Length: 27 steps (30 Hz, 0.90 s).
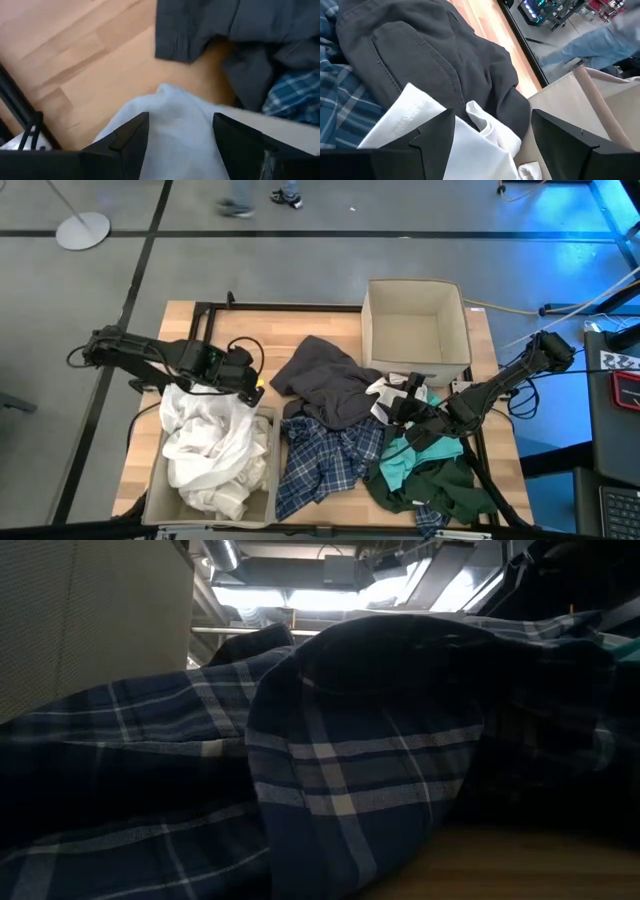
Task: Sort clothes
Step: Put the white shirt into the bottom left brown laundry bin
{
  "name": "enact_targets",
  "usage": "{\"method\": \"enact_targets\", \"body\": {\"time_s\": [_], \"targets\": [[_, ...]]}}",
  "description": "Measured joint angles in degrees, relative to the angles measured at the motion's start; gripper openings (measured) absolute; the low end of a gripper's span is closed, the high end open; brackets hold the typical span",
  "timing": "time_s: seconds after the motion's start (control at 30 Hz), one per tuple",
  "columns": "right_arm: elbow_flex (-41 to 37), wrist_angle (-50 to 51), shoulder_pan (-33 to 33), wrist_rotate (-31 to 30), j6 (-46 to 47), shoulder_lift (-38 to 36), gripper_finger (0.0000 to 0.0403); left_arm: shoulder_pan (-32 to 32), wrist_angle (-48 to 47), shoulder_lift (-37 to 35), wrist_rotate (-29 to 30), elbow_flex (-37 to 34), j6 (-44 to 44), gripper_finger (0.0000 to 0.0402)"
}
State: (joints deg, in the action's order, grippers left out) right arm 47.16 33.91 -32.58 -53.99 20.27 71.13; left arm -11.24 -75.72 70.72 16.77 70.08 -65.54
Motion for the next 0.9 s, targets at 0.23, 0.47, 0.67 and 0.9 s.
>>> {"method": "enact_targets", "body": {"time_s": [0.23, 0.47, 0.67, 0.9], "targets": [[0.00, -0.02, 0.00, -0.01, -0.02, 0.00, 0.0264, -0.10, 0.51, 0.00, -1.54, -1.27, 2.61, 0.0120], [0.00, -0.46, -0.01, -0.01, -0.33, 0.00, 0.0264, -0.84, 4.62, -0.12, 0.70, 0.59, 7.73, 0.0008], [0.00, -1.06, -0.02, -0.01, -1.27, 0.00, 0.0264, -4.94, 4.71, -0.13, 2.09, 7.38, 8.31, 0.0003], [0.00, -1.01, 0.00, -1.06, -1.31, 0.00, 0.0264, -16.33, 5.86, -0.15, 7.99, 15.95, 7.89, 0.0001]]}}
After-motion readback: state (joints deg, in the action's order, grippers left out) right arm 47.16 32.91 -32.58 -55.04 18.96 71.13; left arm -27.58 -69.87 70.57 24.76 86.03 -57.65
